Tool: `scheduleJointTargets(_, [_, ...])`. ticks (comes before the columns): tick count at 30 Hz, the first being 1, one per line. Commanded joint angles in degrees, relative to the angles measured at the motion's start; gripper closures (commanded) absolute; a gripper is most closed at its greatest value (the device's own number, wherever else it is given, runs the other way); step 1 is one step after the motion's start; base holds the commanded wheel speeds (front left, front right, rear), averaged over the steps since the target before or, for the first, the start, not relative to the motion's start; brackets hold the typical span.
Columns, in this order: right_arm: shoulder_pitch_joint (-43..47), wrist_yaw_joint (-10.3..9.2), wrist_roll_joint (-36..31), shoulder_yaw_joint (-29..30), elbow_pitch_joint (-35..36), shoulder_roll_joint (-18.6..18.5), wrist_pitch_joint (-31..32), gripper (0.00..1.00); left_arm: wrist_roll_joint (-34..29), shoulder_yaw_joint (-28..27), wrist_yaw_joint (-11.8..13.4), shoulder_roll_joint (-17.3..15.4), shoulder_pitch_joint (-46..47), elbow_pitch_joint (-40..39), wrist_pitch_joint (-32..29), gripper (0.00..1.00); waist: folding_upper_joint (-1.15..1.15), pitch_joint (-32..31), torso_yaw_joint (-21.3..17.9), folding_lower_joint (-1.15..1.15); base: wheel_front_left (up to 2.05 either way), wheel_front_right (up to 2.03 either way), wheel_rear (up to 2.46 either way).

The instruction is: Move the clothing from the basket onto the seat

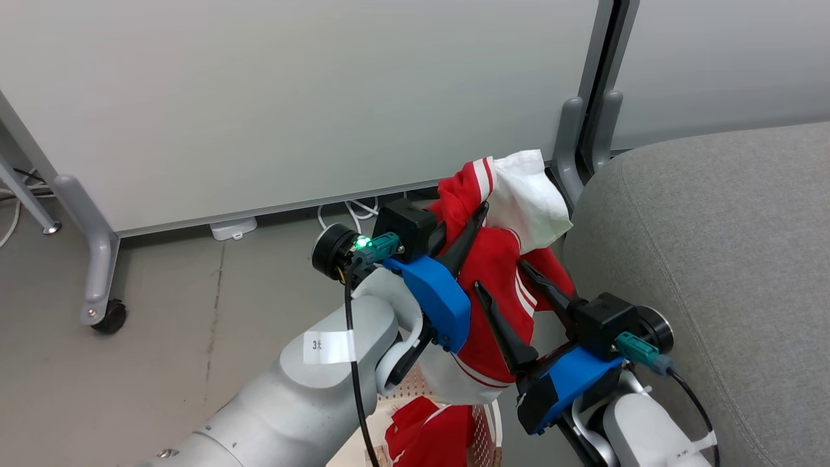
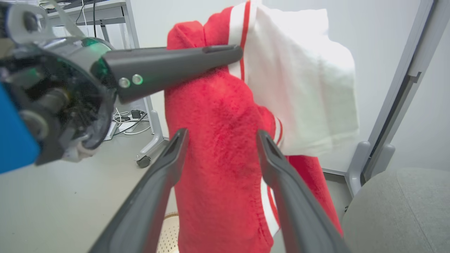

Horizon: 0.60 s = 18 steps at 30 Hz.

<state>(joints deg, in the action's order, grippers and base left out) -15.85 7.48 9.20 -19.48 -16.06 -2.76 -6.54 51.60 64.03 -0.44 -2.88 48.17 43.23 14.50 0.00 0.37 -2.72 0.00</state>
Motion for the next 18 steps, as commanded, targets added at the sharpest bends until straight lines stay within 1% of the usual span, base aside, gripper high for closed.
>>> scheduleJointTargets(1, [-1.2, 0.03, -0.3, -0.2, -0.7, -0.2, 0.4, 0.00, 0.5, 0.5, 0.2, 0.0, 1.0, 0.0, 0.4, 1.00, 0.00, 0.1, 0.1, 0.00, 0.00, 0.00, 0.00])
scheduleJointTargets(8, [-4.6, 0.03, -0.5, -0.2, -3.9, -0.2, 1.7, 0.00, 2.2, 2.0, -0.1, 0.0, 1.8, -0.1, 0.6, 1.00, 0.00, 0.9, 0.7, 0.00, 0.00, 0.00, 0.00])
scheduleJointTargets(13, [-6.6, 0.03, -1.9, -0.6, -4.5, -0.2, 1.5, 0.00, 2.9, 3.3, -0.4, 0.0, 2.0, 0.4, 0.7, 1.00, 0.00, 1.0, 0.9, 0.00, 0.00, 0.00, 0.00])
scheduleJointTargets(18, [-8.0, 0.03, -2.2, -1.3, -5.5, -0.2, 2.6, 0.00, 3.9, 4.7, -1.4, 0.0, 2.3, 1.0, 0.7, 1.00, 0.00, 1.0, 1.0, 0.00, 0.00, 0.00, 0.00])
